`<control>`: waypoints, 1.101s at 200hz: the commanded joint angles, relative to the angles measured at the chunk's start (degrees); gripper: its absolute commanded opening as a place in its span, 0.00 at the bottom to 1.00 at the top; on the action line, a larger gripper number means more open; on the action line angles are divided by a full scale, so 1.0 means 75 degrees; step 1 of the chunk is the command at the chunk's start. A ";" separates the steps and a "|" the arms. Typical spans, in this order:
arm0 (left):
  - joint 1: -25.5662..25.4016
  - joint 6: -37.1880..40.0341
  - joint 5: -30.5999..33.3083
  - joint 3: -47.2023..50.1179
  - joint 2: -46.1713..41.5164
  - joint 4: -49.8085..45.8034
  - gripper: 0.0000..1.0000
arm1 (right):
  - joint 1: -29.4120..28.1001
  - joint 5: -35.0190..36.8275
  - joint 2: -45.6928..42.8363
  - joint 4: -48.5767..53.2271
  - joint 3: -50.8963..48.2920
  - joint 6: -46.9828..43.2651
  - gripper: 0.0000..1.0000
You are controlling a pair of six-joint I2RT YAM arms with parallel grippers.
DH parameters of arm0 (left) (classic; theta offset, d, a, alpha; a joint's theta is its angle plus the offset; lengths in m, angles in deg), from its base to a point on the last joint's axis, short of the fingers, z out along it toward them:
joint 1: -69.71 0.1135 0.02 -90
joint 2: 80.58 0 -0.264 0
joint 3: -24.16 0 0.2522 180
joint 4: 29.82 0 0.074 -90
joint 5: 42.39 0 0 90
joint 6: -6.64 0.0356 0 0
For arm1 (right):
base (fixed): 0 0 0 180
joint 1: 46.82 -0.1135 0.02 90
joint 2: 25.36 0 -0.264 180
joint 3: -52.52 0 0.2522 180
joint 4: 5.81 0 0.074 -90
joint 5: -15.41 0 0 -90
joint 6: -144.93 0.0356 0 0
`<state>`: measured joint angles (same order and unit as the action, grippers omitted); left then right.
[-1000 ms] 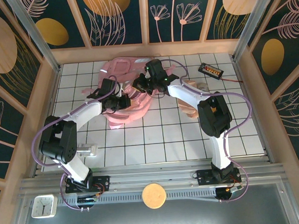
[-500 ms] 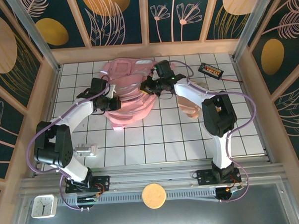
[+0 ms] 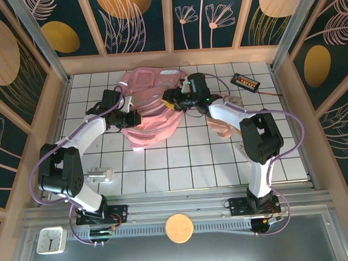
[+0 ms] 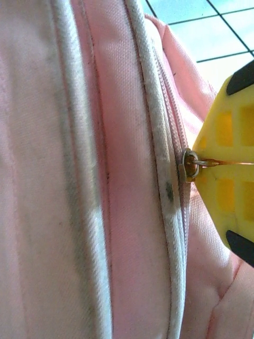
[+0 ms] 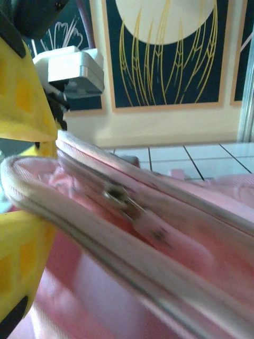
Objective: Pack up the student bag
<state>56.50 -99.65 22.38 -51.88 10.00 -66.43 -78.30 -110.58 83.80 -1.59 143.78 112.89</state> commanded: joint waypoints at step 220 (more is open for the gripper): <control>0.1179 0.0609 0.0220 -0.0618 0.0472 -0.1855 0.00 | 0.0143 0.1970 -0.0817 0.3065 0.0783 -0.1814 0.00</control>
<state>61.42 -95.56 17.89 -57.19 12.89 -77.27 -81.32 -101.42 82.66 18.62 150.47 104.54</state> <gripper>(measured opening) 0.063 0.088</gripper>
